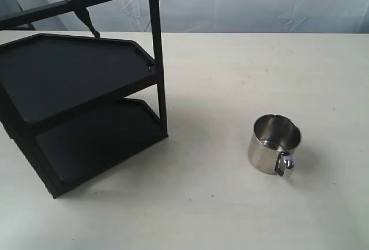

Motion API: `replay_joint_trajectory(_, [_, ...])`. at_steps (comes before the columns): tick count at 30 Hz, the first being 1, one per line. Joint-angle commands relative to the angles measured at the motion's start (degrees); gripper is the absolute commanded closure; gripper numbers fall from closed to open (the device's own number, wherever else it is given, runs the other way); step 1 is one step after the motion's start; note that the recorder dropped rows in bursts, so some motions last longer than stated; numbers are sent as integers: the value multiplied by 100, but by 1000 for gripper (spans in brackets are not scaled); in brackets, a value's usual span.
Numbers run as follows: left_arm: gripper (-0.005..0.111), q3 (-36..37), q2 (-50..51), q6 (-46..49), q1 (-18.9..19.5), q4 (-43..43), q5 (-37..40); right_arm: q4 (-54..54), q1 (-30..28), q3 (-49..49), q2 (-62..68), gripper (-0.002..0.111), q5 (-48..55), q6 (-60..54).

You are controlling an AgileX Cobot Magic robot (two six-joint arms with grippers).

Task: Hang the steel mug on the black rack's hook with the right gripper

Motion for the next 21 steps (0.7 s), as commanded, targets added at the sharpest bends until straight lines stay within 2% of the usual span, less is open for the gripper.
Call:
replay_joint_trajectory(1, [105,-2,-30,-10,-7,0,6,639,-19,11,-34,108,-1675,126])
replay_joint_trajectory(5, [105,-2,-30,-10,-7,0,6,1906,-19,11,-34,108,-3269,651])
replay_joint_trajectory(8, [105,-2,-30,-10,-7,0,6,2406,-19,11,-34,108,-3484,1918])
replay_joint_trajectory(10, [105,-2,-30,-10,-7,0,6,2406,-19,11,-34,108,-3118,2061])
replay_joint_trajectory(15, [105,-2,-30,-10,-7,0,6,2278,-19,-296,28,109,-1402,2238])
replay_joint_trajectory(21, [105,-2,-30,-10,-7,0,6,926,-19,-1532,1282,109,-110,1933])
